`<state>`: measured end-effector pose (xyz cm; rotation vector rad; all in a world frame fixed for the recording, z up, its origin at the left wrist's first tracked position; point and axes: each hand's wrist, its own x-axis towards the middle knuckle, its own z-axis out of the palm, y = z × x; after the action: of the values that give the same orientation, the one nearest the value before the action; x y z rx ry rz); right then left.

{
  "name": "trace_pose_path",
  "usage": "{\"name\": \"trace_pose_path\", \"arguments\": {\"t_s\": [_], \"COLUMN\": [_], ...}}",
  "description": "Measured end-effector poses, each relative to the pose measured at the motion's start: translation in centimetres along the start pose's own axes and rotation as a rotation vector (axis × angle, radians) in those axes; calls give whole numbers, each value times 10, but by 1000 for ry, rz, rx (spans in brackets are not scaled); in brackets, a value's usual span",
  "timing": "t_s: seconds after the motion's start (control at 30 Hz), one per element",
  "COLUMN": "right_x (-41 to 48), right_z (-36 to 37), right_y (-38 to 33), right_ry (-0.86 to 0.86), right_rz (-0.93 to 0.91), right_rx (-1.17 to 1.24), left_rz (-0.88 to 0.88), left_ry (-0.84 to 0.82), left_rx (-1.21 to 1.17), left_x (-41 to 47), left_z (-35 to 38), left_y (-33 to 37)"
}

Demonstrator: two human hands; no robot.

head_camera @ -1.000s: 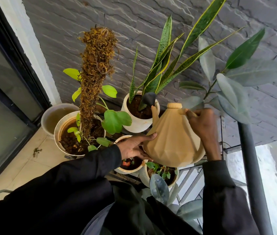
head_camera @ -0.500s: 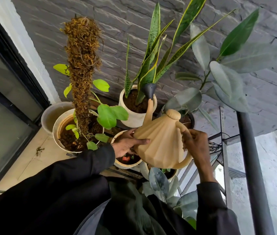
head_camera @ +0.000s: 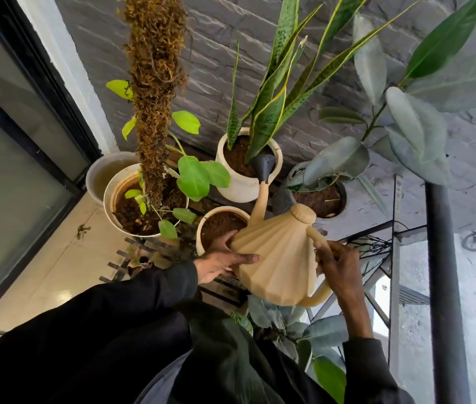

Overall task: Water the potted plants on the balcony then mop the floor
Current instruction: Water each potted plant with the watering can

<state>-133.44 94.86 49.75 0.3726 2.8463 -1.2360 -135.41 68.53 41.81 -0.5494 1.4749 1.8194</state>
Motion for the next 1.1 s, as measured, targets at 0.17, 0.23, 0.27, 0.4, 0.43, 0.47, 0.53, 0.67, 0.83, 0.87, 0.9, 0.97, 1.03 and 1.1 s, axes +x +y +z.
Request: {"name": "trace_pose_path", "arguments": {"t_s": [0.17,0.23,0.27,0.4,0.43,0.47,0.53,0.67,0.83,0.87,0.9,0.97,1.03,1.1], "right_x": [-7,-7,-5,3,6,10,16,27,42,45,48,50,53,54], "right_z": [1,2,3,11,13,16,21,31,41,43,45,48,51,54], "right_y": [2,3,3,1,-2,-4,-11,-24,-41,-43,-46,-54,-61,-65], "right_ry": [-84,-116,-133,-165,-169,-178,-187,-202,-210,-206,-204,-203,-205,-211], "right_rz": [-48,-50,-46,-14,-1,18,37,51,35,41,41,40,49,59], "right_rx": [-97,-169,-199,-284,-291,-293,-303,-377,-434,-432,-433,-454,-469,-472], "left_rz": [-101,-161,-191,-292,-305,-317,-329,-367,-388,-393,-394,-386,-381,-377], "left_ry": [-36,-59,-68,-91,-96,-99,-106,-92,-99,-100,-103,-101,-105,-106], "left_rx": [-101,-145,-165,-194,-201,-218,-265,-338,-403,-415,-425,-446,-456,-450], "left_x": [-13,-17,-20,-29,-31,-34,-38,-44,-46,-45,-44,-42,-41,-41], "left_z": [0,-1,-2,0,0,1,2,1,-2,-3,-5,-9,-14,-18], "left_y": [-26,-35,-39,-51,-52,-53,-55,-54,-50,-49,-49,-50,-48,-48]}}
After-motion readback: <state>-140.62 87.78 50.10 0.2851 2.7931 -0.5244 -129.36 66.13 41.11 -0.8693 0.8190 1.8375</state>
